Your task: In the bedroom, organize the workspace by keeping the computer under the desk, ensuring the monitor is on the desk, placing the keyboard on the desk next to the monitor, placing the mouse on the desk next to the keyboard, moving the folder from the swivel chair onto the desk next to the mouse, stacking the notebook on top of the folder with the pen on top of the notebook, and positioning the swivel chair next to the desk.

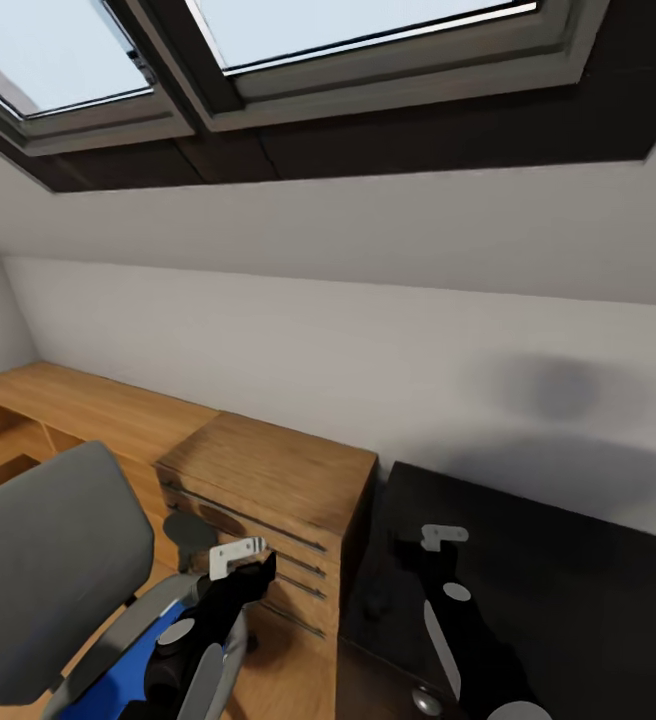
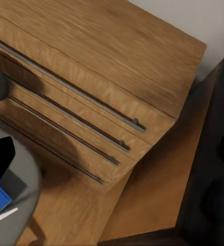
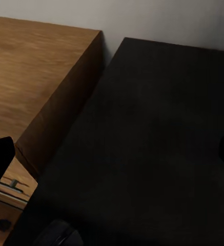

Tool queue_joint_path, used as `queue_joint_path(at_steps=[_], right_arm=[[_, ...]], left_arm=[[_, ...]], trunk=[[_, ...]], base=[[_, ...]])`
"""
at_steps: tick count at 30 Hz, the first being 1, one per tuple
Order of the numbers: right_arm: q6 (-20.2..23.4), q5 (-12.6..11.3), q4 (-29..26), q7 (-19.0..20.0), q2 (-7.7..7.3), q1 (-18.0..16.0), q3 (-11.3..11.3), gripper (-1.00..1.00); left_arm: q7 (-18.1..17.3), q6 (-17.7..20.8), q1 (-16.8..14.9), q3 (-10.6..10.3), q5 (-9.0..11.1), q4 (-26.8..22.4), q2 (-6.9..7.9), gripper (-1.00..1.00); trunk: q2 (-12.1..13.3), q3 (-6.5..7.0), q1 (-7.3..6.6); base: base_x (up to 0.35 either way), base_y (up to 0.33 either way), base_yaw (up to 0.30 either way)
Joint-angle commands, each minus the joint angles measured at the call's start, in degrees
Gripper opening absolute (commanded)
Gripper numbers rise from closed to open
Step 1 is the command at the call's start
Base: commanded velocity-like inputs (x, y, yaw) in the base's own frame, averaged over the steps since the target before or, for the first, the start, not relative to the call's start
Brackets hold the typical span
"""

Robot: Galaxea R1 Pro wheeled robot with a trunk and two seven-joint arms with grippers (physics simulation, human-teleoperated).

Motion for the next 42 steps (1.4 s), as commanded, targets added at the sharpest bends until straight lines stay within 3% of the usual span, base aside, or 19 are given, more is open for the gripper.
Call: queue_joint_path(at_steps=[1,5,6,12,19,42], right_arm=[[0.4,0.6,0.0,0.0,0.05,0.0,-0.1,1.00],[0.4,0.6,0.0,-0.1,0.04,0.0,-0.2,1.00],[0.3,0.6,0.0,-0.1,0.03,0.0,-0.2,1.00],[0.1,0.5,0.1,-0.1,0.03,0.0,-0.2,1.00],[0.0,-0.7,0.1,-0.1,-0.03,0.0,-0.2,1.00],[-0.7,-0.8,0.1,-0.3,-0.06,0.0,-0.2,1.00]], left_arm=[[0.5,0.2,0.0,-0.1,0.6,-0.1,0.04,1.00],[0.5,0.2,0.0,-0.5,0.6,0.0,0.05,1.00],[0.6,0.2,0.0,-1.6,0.6,0.0,0.10,1.00],[0.7,0.2,0.0,-3.1,0.5,0.1,0.20,1.00],[0.6,0.2,0.0,-3.3,0.5,0.1,0.23,1.00],[0.7,0.2,0.0,-3.4,0.5,0.1,0.20,1.00]], trunk=[[-0.1,-0.06,0.03],[-0.1,0.14,0.03],[-0.1,0.18,0.03],[-0.1,0.36,0.03],[-0.1,0.39,0.03],[-0.1,0.39,0.03]], base=[[0.000,-0.005,-0.253],[0.000,-0.094,-0.254],[0.000,-0.237,-0.257],[0.000,-0.228,-0.270],[0.000,-0.035,-0.288],[0.000,-0.001,-0.289]])
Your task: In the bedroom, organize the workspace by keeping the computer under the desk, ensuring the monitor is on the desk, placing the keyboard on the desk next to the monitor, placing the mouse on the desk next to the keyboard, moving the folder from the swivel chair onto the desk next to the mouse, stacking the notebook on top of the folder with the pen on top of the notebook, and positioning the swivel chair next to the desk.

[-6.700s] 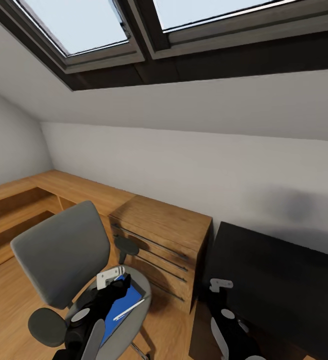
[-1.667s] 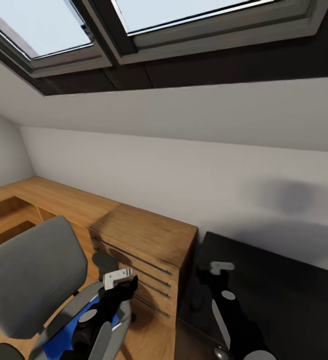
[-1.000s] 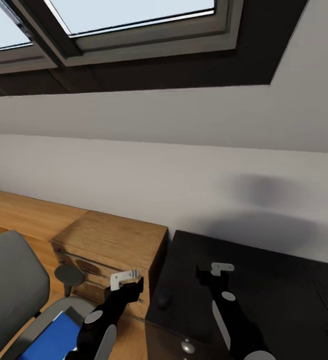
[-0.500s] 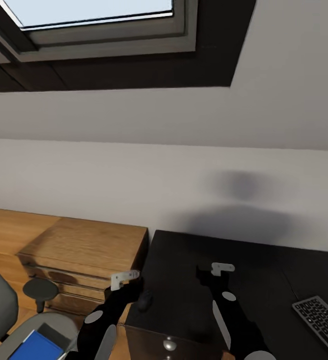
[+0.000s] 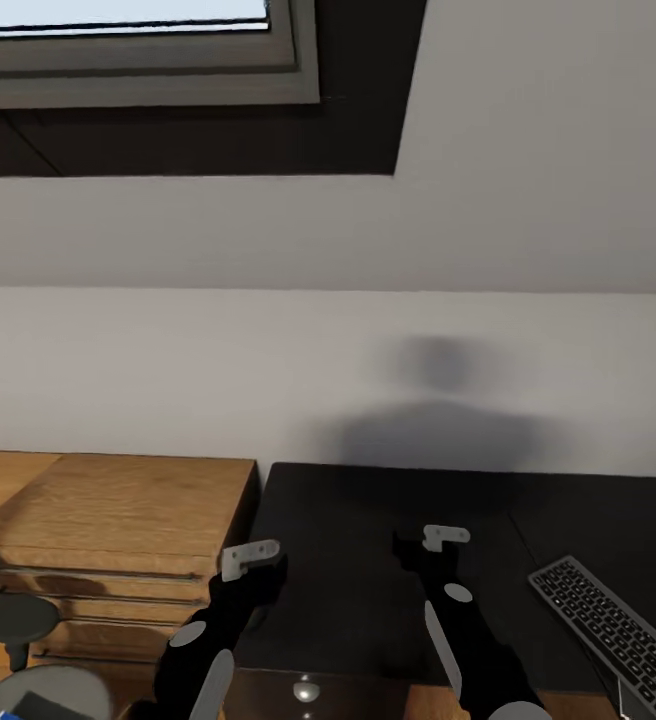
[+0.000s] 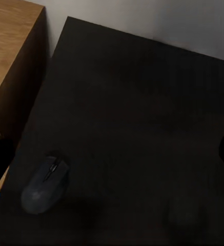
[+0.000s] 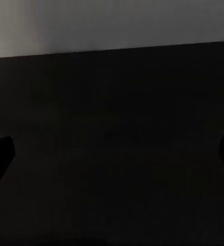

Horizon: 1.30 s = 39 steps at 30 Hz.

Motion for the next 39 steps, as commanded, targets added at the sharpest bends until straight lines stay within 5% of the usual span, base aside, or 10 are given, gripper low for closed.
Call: queue_joint_path(at_steps=[1,17,32,39], right_arm=[[0.3,0.5,-0.1,-0.1,0.06,0.0,-0.1,1.00],[0.2,0.5,-0.1,-0.1,0.13,0.0,-0.1,1.00],[0.2,0.4,-0.1,0.0,-0.06,0.0,-0.4,1.00],[0.2,0.4,-0.1,0.0,-0.21,0.0,-2.4,1.00]], left_arm=[[0.5,0.2,0.0,-0.1,0.6,-0.1,0.02,1.00],[0.6,0.1,0.0,-0.1,0.6,-0.1,-0.04,1.00],[0.6,0.2,0.0,-0.2,0.6,-0.1,-0.03,1.00],[0.6,0.1,0.0,-0.6,0.6,-0.1,-0.04,1.00]], trunk=[[-0.1,-0.12,0.03],[-0.1,-0.09,0.03],[-0.1,0.39,0.03],[-0.1,0.61,0.03]], base=[[0.000,0.000,-0.189],[0.000,0.000,-0.041],[0.000,0.000,-0.247],[0.000,0.000,-0.274]])
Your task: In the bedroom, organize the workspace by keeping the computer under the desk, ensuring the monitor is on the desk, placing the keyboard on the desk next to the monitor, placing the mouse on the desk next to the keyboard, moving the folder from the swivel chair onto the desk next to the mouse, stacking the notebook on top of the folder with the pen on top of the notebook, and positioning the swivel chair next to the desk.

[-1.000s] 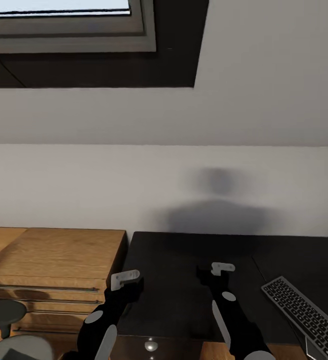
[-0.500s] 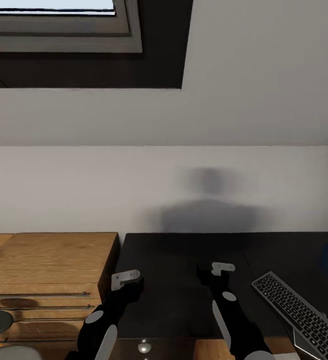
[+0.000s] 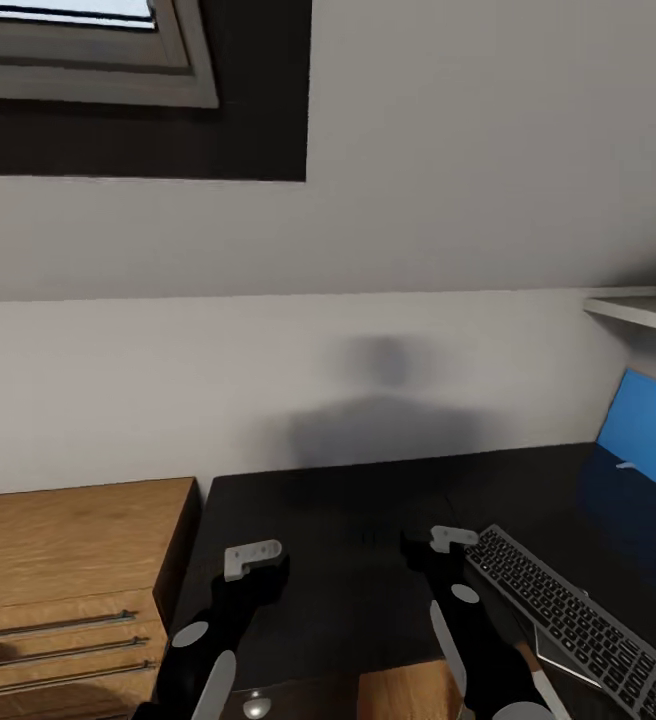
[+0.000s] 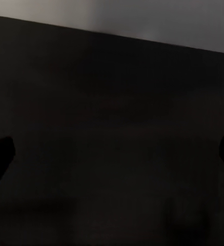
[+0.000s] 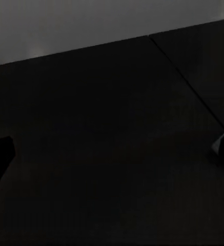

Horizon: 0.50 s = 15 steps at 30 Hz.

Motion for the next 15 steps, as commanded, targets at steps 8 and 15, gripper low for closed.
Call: queue_joint_path(at_steps=[8,15], right_arm=[[0.3,0.5,-0.1,0.1,-0.40,-0.1,-4.3,1.00],[0.5,0.5,-0.1,0.0,-2.04,-0.1,-5.1,1.00]], left_arm=[[0.5,0.1,0.0,-0.9,0.6,-0.1,0.07,1.00],[0.5,0.1,0.0,-1.0,0.6,-0.1,0.07,1.00]], trunk=[[-0.1,0.13,0.03],[-0.1,0.35,0.03]], base=[[0.000,0.000,-0.275],[0.000,0.000,-0.276]])
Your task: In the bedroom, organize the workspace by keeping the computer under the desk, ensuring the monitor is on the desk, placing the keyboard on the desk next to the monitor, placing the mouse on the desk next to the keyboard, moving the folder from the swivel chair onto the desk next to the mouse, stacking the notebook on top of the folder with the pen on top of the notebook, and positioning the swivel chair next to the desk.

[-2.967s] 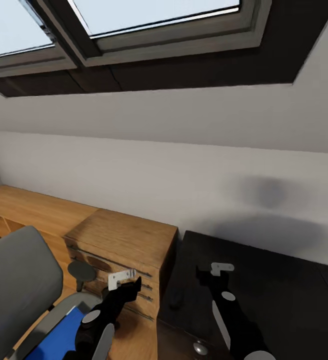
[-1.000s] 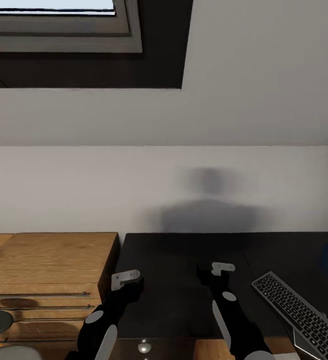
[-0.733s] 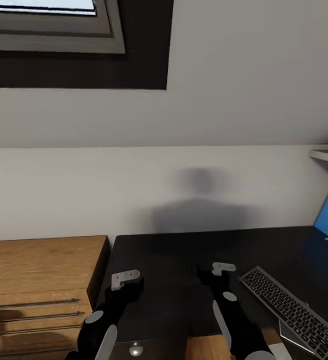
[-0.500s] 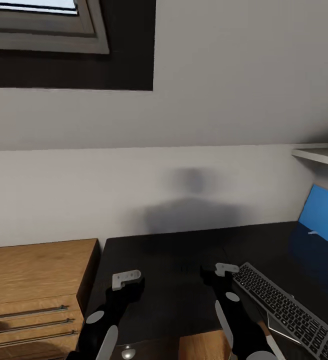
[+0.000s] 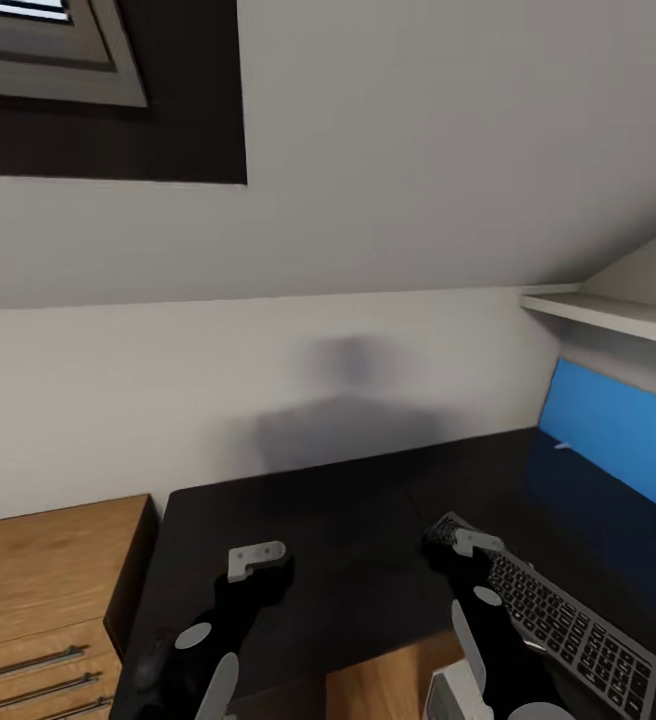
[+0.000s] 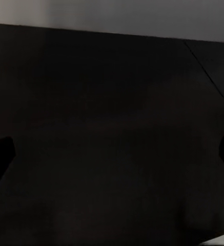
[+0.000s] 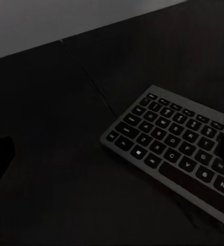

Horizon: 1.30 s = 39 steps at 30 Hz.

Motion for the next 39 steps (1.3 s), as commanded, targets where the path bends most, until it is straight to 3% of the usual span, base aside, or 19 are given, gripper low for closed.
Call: queue_joint_path(at_steps=[1,6,7,10,11,13,14,15,19,25,39], right_arm=[[0.4,0.5,-0.1,-0.1,-0.04,-0.1,-0.2,1.00],[0.8,0.5,0.0,-0.3,-0.83,-0.1,-0.5,1.00],[3.1,0.5,1.3,-0.6,-1.64,-0.3,-2.0,1.00],[5.3,0.5,2.7,-0.6,-2.54,-0.7,-3.5,1.00],[7.1,0.5,4.4,-0.6,-4.43,-1.7,-5.0,1.00],[7.6,0.0,6.4,-0.6,-5.99,-3.0,-5.5,1.00],[7.5,-2.3,11.8,-0.4,-9.15,-5.9,-5.8,1.00],[7.2,-3.7,15.4,-0.4,-10.88,-7.6,-5.9,1.00],[4.7,-5.8,22.5,-0.3,-14.06,-11.7,-6.0,1.00],[0.0,-6.5,26.3,-0.2,-15.75,-13.9,-5.9,1.00],[-1.6,-6.7,26.0,-0.1,-15.82,-14.4,-5.7,1.00]], left_arm=[[0.5,0.2,0.0,-0.1,0.6,-0.1,0.01,1.00],[0.5,0.2,0.0,-0.1,0.6,-0.1,0.01,1.00],[0.5,0.2,0.0,-0.1,0.6,-0.1,0.02,1.00],[0.5,0.2,0.0,-0.1,0.6,-0.1,0.04,1.00],[0.5,0.2,0.0,-0.1,0.6,-0.1,0.00,1.00],[0.5,0.2,0.0,-0.1,0.6,-0.1,-0.02,1.00],[0.5,0.3,0.0,-0.1,0.6,-0.1,-0.03,1.00],[0.5,0.3,0.0,-0.1,0.6,-0.1,-0.04,1.00],[0.5,0.3,0.0,-0.1,0.6,-0.1,-0.04,1.00],[0.5,0.3,0.0,-0.2,0.6,-0.1,-0.04,1.00],[0.5,0.3,0.0,-0.1,0.6,-0.1,0.02,1.00]], trunk=[[-0.1,-0.09,0.03],[-0.1,0.04,0.03],[-0.1,0.06,0.03],[-0.1,0.12,0.03],[-0.1,0.14,0.03],[-0.1,0.18,0.03],[-0.1,0.21,0.03],[-0.1,0.23,0.03],[-0.1,0.30,0.03],[-0.1,0.35,0.03],[-0.1,0.35,0.03]], base=[[0.000,0.000,-0.276],[0.000,0.000,-0.276],[0.000,0.000,-0.276],[0.000,0.000,-0.276],[0.000,0.000,-0.276],[0.000,0.000,-0.276],[0.000,0.000,-0.276],[0.000,0.000,-0.276],[0.000,0.000,-0.276],[0.000,0.000,-0.276],[0.063,0.000,-0.178]])
